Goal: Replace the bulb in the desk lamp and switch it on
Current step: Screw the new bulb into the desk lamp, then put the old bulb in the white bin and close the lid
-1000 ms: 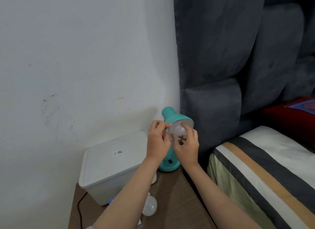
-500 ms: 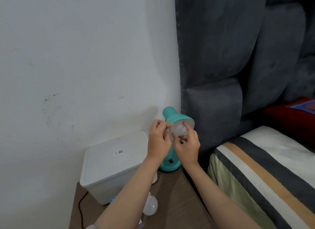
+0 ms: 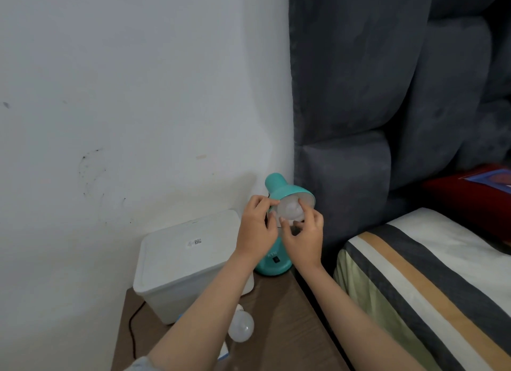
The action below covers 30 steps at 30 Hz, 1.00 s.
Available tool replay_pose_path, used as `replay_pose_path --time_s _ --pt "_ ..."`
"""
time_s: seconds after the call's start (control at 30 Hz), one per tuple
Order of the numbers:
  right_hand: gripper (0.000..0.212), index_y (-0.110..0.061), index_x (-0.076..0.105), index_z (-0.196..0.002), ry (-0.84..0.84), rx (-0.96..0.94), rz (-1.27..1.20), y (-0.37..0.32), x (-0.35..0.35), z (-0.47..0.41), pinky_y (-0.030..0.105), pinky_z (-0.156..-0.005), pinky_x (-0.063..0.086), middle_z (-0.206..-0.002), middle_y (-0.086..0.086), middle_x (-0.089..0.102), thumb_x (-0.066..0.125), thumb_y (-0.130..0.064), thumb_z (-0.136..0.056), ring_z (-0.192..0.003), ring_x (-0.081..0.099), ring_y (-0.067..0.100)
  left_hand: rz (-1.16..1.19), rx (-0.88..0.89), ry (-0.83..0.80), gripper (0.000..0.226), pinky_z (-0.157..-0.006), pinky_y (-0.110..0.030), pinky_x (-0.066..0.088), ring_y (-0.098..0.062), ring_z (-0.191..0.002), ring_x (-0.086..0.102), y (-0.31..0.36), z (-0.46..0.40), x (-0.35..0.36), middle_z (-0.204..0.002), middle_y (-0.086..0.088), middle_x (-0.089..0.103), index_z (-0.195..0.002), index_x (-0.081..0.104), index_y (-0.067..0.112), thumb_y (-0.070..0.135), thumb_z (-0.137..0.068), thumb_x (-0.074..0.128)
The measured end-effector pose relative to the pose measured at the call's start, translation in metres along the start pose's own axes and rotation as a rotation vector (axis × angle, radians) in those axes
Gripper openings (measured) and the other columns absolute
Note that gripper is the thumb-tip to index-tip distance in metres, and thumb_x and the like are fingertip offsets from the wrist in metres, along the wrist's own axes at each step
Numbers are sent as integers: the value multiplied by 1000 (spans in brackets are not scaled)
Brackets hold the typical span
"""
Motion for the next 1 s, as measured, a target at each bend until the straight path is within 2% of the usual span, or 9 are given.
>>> replay_pose_path --time_s 0.1,0.23,0.37,0.47,0.63,0.73,0.8,0.9,1.0 --pt "46 -9 54 -122 50 -85 77 -1 -3 19 28 -76 53 -110 8 45 71 -16 -80 -88 59 22 -8 -36 -21 31 -93 -6 35 -12 -106 53 -1 18 -17 -112 0 56 -111 60 14 1 -82 57" --pt "31 -7 58 -108 -62 -222 85 -13 7 42 31 -78 49 -97 6 53 68 -15 -80 -89 54 14 -97 -240 3 39 -114 -42 18 -16 -125 44 -29 56 -49 -129 -2 49 -122 53 19 13 -84 61" --pt "45 -8 57 -115 -343 -204 98 -30 33 47 31 -87 48 -105 7 56 71 -27 -77 -100 54 18 -339 -439 29 54 -112 -56 7 -25 -137 29 -60 87 -91 -144 -7 36 -130 46 22 37 -82 65" --pt "76 -14 45 -132 -602 -84 125 -42 52 42 17 -99 34 -129 7 43 80 -39 -70 -122 44 19 -483 -610 11 82 -113 -57 5 -31 -142 14 -79 102 -122 -153 -13 19 -139 34 23 61 -73 63" --pt "125 -28 22 -146 -891 56 371 -44 80 25 40 -114 25 -153 12 19 83 -64 -43 -142 21 27 -515 -810 -30 119 -112 -53 17 -36 -140 16 -102 113 -158 -151 -20 16 -145 18 18 78 -54 65" --pt "131 -27 18 -148 -980 90 469 -44 89 20 43 -112 29 -150 12 24 85 -63 -41 -140 24 30 -337 -824 -48 128 -109 -48 33 -32 -133 31 -110 114 -166 -142 -14 31 -144 21 14 79 -44 70" --pt "129 -27 18 -148 -994 99 508 -45 91 20 44 -112 28 -149 12 23 86 -59 -44 -140 21 32 -246 -802 -38 121 -107 -41 36 -28 -131 34 -109 115 -167 -140 -12 32 -143 22 12 63 -51 80" --pt "124 -25 21 -147 -999 115 548 -47 92 21 44 -111 28 -145 12 27 85 -59 -47 -137 20 33 -237 -793 -25 106 -103 -37 35 -28 -127 35 -108 114 -167 -135 -13 32 -140 26 10 43 -59 85" --pt "119 -21 27 -145 -999 100 599 -51 92 20 41 -108 30 -140 12 33 84 -61 -49 -132 24 32 -281 -787 -39 100 -96 -38 39 -28 -121 39 -111 111 -169 -130 -14 41 -132 35 11 48 -55 85"
Point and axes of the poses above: each hand's wrist, its own z-axis away from the middle knuckle, its own x-axis out of the palm, y = z × x, the point moved 1 cm from there along -z, towards the middle knuckle
